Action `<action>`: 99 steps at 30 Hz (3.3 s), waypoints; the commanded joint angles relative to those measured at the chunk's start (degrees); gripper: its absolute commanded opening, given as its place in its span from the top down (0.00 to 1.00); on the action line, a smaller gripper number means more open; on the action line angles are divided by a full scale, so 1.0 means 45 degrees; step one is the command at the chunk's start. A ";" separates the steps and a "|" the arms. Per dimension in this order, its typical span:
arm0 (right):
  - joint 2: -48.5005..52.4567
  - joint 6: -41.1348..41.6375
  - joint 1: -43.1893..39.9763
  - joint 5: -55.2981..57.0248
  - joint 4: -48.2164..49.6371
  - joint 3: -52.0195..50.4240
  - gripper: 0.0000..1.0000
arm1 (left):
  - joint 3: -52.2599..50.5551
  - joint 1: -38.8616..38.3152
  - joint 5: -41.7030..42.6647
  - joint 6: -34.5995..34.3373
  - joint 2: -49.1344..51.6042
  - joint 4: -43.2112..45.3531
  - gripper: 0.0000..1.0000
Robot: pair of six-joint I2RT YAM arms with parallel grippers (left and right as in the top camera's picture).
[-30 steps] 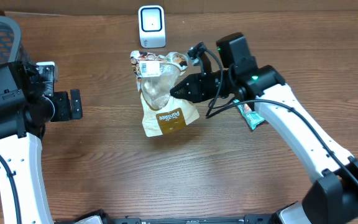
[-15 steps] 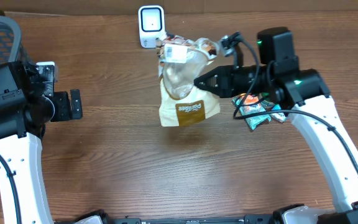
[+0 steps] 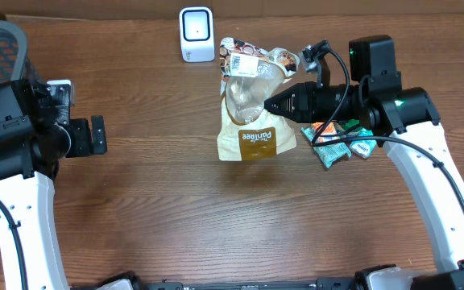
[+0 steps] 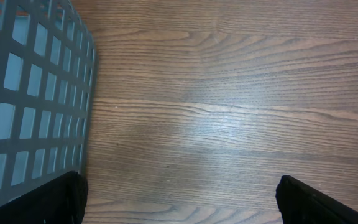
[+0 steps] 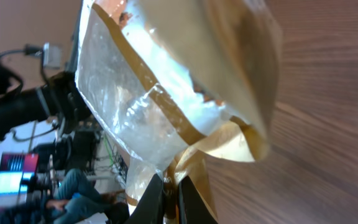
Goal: Scan the item barcode
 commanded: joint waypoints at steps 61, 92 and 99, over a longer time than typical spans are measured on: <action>1.3192 0.1588 -0.1098 0.3837 0.5372 0.8388 0.01 | 0.0141 -0.0024 -0.0044 -0.0189 -0.0024 0.0039 0.01; 1.5436 0.2341 0.0146 0.4648 0.8223 0.8388 0.61 | 0.0141 -0.0024 -0.0044 -0.0189 0.0000 0.0039 0.00; 1.5382 0.2341 -0.0117 0.2759 0.7898 0.8422 0.93 | 0.0141 -0.0024 -0.0044 -0.0189 0.0000 0.0039 0.01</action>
